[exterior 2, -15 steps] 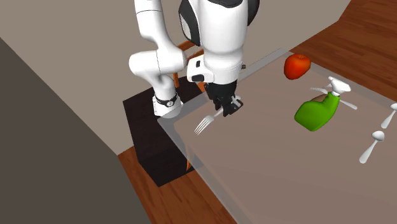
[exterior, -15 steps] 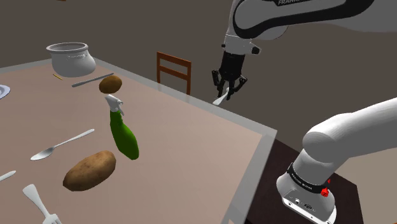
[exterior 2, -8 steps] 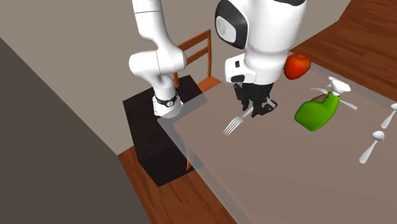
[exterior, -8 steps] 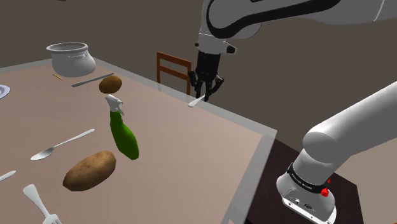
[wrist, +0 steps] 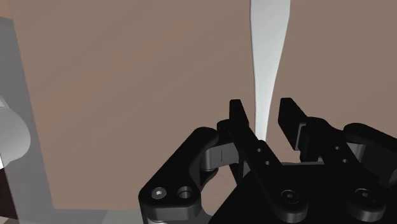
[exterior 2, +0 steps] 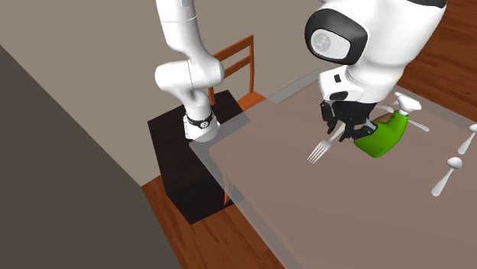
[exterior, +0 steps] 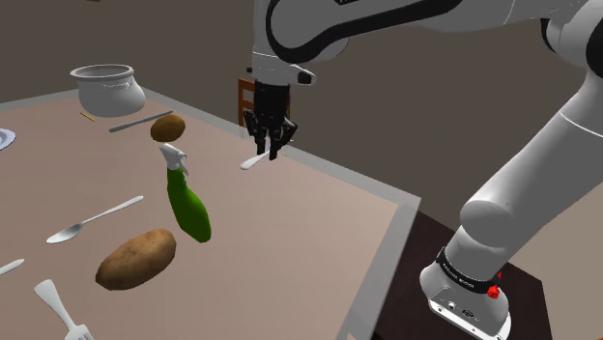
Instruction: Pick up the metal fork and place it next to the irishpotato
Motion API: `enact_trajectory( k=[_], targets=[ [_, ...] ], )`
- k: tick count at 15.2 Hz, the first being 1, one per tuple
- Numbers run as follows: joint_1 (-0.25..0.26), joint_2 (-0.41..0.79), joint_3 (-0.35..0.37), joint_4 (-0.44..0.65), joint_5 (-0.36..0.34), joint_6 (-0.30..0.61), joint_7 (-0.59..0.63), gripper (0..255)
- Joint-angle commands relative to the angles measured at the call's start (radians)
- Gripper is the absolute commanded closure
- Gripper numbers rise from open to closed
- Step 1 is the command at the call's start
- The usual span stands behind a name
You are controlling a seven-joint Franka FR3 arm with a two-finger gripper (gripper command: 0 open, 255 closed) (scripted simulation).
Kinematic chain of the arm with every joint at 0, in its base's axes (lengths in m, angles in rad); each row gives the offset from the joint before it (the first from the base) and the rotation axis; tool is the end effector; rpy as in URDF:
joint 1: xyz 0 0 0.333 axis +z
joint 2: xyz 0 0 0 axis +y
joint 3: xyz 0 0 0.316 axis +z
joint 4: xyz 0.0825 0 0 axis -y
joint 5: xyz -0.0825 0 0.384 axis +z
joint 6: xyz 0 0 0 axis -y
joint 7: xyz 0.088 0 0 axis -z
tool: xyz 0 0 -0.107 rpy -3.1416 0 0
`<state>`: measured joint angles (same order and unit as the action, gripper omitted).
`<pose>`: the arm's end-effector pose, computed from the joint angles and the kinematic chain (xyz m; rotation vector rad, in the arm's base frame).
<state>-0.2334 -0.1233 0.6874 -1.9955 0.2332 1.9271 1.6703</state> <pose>0.4675 0.2588 0.5048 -2.4240 1.8377 0.1658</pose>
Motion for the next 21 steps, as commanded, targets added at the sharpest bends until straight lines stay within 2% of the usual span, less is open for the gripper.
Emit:
enact_trajectory(
  k=[1,4,7,12,14,21],
  targets=[
    [0.011,0.091,0.040,0.080,-0.061,0.004,0.076,255],
    [0.053,0.231,0.077,0.205,-0.169,-0.004,0.188,255],
    [0.129,0.377,0.087,0.349,-0.281,-0.033,0.290,255],
    [0.312,0.617,0.053,0.651,-0.439,-0.130,0.411,255],
    [0.414,0.735,0.027,0.834,-0.501,-0.198,0.442,255],
    [0.390,0.730,0.022,0.727,-0.499,-0.100,0.443,255]
  ],
)
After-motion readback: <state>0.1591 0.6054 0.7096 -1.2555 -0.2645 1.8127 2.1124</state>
